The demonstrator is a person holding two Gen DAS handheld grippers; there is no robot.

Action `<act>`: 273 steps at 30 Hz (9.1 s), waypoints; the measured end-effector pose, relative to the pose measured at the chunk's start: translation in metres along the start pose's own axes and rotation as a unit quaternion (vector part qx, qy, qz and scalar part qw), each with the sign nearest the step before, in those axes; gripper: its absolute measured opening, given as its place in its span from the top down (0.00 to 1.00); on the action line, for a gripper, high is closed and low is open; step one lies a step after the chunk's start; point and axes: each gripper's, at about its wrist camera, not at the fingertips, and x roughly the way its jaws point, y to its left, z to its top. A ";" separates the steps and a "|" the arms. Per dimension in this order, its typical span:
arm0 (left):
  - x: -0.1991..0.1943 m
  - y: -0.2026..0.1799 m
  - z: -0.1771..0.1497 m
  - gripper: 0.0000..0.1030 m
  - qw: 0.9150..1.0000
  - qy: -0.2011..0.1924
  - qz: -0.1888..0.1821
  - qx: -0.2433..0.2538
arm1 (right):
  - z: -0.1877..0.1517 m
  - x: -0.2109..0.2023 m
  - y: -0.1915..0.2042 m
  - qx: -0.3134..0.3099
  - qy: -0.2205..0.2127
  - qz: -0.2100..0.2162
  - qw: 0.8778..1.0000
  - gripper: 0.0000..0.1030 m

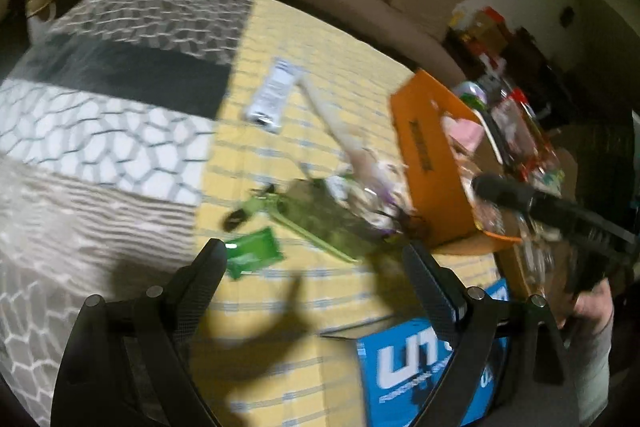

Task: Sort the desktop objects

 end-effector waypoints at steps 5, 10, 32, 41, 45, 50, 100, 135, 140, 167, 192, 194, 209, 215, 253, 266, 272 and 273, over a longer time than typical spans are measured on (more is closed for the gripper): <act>0.021 -0.003 -0.004 0.11 0.999 0.027 0.003 -0.029 | -0.010 -0.031 -0.016 0.013 -0.006 -0.015 1.000 0.95; 0.020 0.011 -0.001 0.11 0.998 0.016 0.018 -0.062 | -0.015 -0.016 -0.028 0.018 0.027 -0.058 0.998 0.85; 0.031 -0.013 0.006 0.11 0.998 0.021 -0.015 -0.052 | -0.014 0.049 -0.022 -0.054 0.025 -0.160 0.985 0.98; 0.001 -0.041 0.012 0.10 0.995 -0.040 -0.089 -0.017 | 0.015 -0.044 0.024 -0.026 -0.048 -0.030 0.998 0.98; -0.029 -0.053 0.017 0.07 0.987 -0.104 -0.124 0.013 | 0.024 -0.059 0.044 -0.040 -0.058 -0.013 0.997 0.98; -0.049 -0.048 0.019 0.00 0.967 -0.134 -0.217 -0.002 | 0.023 -0.072 0.066 -0.055 -0.058 0.033 0.996 0.98; 0.078 -0.263 0.090 0.97 0.982 0.001 -0.063 0.179 | 0.000 -0.167 -0.061 -0.007 -0.091 -0.185 0.978 0.98; 0.088 -0.271 0.088 0.13 0.968 0.088 0.043 0.231 | -0.045 -0.211 -0.156 0.077 -0.085 -0.228 0.967 0.35; 0.042 -0.194 0.099 0.11 0.980 0.055 0.067 0.181 | -0.032 -0.198 -0.106 0.027 -0.088 -0.171 0.981 0.32; 0.033 -0.011 0.049 0.11 0.990 0.056 0.048 0.121 | 0.006 0.105 -0.069 0.077 0.095 -0.078 0.989 0.63; 0.084 0.001 0.004 0.56 0.908 0.130 0.045 0.395 | 0.037 0.106 -0.037 -0.146 0.179 -0.087 0.969 0.58; 0.081 0.007 0.006 0.57 0.912 0.137 0.025 0.386 | 0.040 0.111 -0.029 -0.193 0.191 -0.089 0.958 0.58; 0.064 -0.002 -0.006 0.73 0.900 0.140 0.017 0.412 | 0.009 0.196 0.002 -0.449 0.358 -0.141 0.806 0.55; 0.068 -0.004 -0.001 0.23 0.910 0.123 0.032 0.394 | 0.006 0.191 0.001 -0.454 0.370 -0.142 0.798 0.69; -0.045 -0.089 0.057 0.72 0.967 0.027 -0.188 0.171 | 0.004 -0.099 -0.091 0.035 -0.087 0.065 0.993 0.70; 0.082 -0.237 0.073 0.72 0.965 0.081 -0.212 0.134 | -0.056 -0.175 -0.140 0.092 -0.077 -0.048 0.992 0.69; 0.164 -0.283 0.057 0.60 0.971 0.118 -0.168 0.121 | -0.083 -0.188 -0.175 0.124 -0.063 -0.096 0.986 0.68; 0.172 -0.283 0.057 0.50 0.972 0.125 -0.167 0.111 | -0.087 -0.188 -0.179 0.127 -0.061 -0.099 0.985 0.68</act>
